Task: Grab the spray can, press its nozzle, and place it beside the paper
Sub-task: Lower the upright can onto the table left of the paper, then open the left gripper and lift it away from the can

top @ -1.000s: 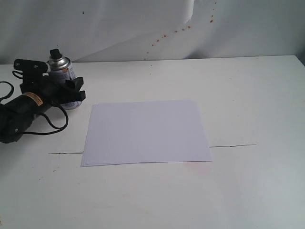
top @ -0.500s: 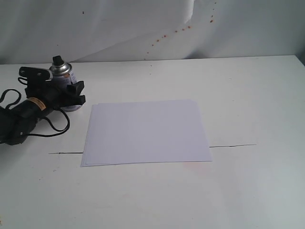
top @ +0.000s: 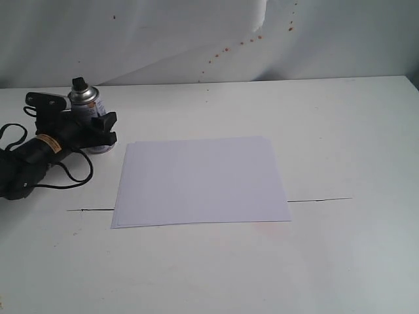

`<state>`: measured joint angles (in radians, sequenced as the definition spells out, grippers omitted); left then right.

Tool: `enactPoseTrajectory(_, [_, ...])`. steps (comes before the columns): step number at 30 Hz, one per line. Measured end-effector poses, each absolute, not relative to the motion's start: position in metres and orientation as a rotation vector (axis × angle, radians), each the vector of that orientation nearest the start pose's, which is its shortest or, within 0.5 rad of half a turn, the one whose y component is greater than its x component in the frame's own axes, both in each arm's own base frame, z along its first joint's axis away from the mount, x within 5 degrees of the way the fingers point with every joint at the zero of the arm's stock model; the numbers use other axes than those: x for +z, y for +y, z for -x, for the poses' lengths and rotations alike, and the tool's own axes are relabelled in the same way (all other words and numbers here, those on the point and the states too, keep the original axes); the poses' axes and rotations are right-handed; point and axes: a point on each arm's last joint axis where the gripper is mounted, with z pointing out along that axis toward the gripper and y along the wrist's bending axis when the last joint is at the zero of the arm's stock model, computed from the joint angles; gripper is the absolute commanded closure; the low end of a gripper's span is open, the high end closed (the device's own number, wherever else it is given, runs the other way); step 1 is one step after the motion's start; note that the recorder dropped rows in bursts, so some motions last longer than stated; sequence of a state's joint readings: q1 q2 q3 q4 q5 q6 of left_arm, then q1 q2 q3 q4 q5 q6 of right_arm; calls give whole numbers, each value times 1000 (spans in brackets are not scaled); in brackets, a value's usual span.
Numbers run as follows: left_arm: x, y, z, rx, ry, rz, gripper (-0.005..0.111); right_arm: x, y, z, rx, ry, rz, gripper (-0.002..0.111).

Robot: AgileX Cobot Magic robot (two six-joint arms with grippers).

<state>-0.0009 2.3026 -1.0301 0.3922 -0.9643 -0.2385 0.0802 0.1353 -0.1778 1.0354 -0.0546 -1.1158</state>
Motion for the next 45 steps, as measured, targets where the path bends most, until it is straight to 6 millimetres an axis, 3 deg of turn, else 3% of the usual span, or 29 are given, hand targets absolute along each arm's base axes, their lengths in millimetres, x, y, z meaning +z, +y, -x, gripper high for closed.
enactPoseTrajectory(7, [62,-30,-415,-340,1810,-189,27,268,1,-61,-34,1411,75,108])
enactPoseTrajectory(11, [65,-29,-417,-381,1785,-126,12,268,1,-61,-34,1411,75,108])
enactPoseTrajectory(22, [69,-28,-419,-387,1747,-79,10,268,1,-61,-34,1411,75,108])
enactPoseTrajectory(29, [76,-32,-418,-411,1720,-140,10,268,1,-61,-34,1411,75,108])
enactPoseTrajectory(40, [110,-17,-420,-381,1673,-191,10,268,1,-61,-34,1411,75,108])
enactPoseTrajectory(45, [136,-16,-419,-397,1629,-218,10,268,1,-61,-34,1411,75,108])
